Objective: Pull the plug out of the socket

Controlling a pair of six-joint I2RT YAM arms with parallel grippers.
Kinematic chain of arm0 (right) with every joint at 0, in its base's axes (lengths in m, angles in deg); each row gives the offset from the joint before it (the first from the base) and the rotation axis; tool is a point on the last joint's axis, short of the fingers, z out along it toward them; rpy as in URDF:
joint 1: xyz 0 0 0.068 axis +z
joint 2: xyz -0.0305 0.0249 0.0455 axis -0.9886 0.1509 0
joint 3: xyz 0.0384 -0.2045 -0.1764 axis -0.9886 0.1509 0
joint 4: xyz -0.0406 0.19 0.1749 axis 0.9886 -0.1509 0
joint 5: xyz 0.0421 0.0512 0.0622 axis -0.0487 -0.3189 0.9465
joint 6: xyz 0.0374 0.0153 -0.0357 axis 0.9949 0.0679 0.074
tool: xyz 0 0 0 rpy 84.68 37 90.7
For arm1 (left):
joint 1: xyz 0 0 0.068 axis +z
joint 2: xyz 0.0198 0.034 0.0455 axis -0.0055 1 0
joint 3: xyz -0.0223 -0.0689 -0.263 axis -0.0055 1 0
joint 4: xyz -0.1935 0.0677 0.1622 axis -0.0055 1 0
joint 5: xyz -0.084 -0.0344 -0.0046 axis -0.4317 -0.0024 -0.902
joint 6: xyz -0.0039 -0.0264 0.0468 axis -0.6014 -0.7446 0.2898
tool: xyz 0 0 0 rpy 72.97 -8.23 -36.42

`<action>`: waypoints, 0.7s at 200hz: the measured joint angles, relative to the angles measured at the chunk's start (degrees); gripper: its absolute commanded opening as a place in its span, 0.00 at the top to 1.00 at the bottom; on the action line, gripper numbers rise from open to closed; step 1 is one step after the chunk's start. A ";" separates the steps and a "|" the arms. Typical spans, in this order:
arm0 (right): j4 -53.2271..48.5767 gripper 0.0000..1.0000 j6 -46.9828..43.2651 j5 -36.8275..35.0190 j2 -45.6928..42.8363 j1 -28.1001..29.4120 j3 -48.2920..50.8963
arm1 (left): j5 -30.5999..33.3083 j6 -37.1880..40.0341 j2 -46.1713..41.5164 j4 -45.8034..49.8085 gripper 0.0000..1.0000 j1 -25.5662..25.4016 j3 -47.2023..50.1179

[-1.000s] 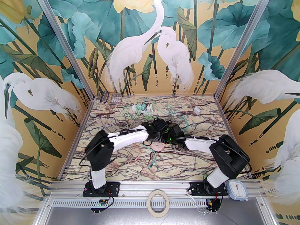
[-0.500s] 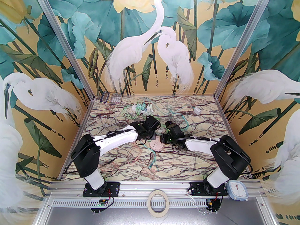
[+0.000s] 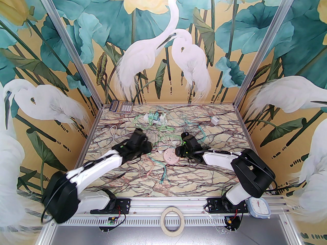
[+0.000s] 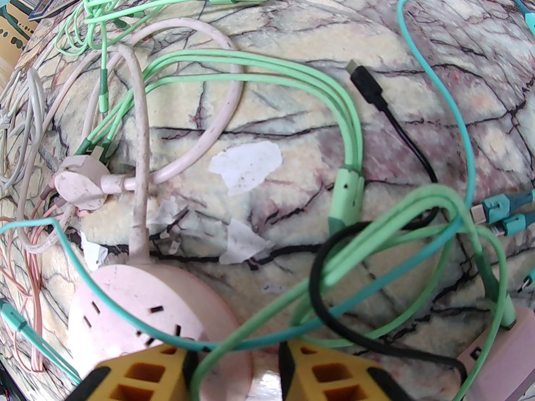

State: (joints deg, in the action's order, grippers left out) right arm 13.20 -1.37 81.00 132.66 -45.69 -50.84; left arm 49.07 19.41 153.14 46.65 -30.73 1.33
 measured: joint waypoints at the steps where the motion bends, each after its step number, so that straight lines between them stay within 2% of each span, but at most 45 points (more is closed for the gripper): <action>1: 0.00 0.60 0.00 0.00 0.00 0.00 0.00 | -0.13 -0.15 -0.20 -0.22 0.76 0.17 0.24; 22: -0.13 0.60 0.00 0.00 -0.07 0.00 0.02 | -3.89 -3.91 -4.92 -6.62 0.75 4.44 8.33; 49: -0.17 0.60 0.00 0.00 -0.09 0.00 0.02 | -7.41 -7.41 -6.34 -11.10 0.75 6.32 14.60; 100: -0.17 0.60 0.00 -0.02 -0.11 0.00 0.02 | -9.55 -10.32 -6.36 -15.89 0.67 6.91 18.27; 140: -0.17 0.60 0.00 -0.11 -0.55 0.00 0.48 | -9.27 -12.66 -7.37 -16.83 0.69 6.91 19.28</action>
State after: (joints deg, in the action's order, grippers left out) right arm 13.02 -1.37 80.90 132.11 -45.69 -50.36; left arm 39.81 6.76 145.78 29.82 -23.82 20.61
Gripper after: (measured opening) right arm 0.404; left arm 0.325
